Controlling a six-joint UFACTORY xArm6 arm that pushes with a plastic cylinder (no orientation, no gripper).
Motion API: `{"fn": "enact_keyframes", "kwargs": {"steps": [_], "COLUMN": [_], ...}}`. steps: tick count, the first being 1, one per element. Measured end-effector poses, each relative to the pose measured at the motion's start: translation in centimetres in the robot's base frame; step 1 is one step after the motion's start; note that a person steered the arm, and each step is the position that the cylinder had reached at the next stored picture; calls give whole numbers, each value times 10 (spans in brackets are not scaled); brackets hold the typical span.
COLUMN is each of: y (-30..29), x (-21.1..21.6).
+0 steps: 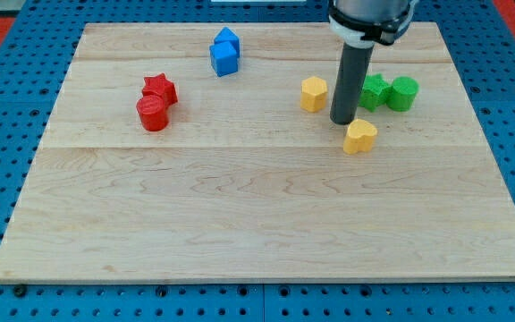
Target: Move the hexagon to the left of the yellow heart
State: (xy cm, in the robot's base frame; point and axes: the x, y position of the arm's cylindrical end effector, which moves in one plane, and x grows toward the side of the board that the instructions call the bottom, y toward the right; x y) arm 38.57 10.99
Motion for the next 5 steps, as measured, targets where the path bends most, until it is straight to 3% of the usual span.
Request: {"fn": "enact_keyframes", "kwargs": {"steps": [2, 3, 5], "y": [-1, -37, -19], "x": [-88, -93, -36]}}
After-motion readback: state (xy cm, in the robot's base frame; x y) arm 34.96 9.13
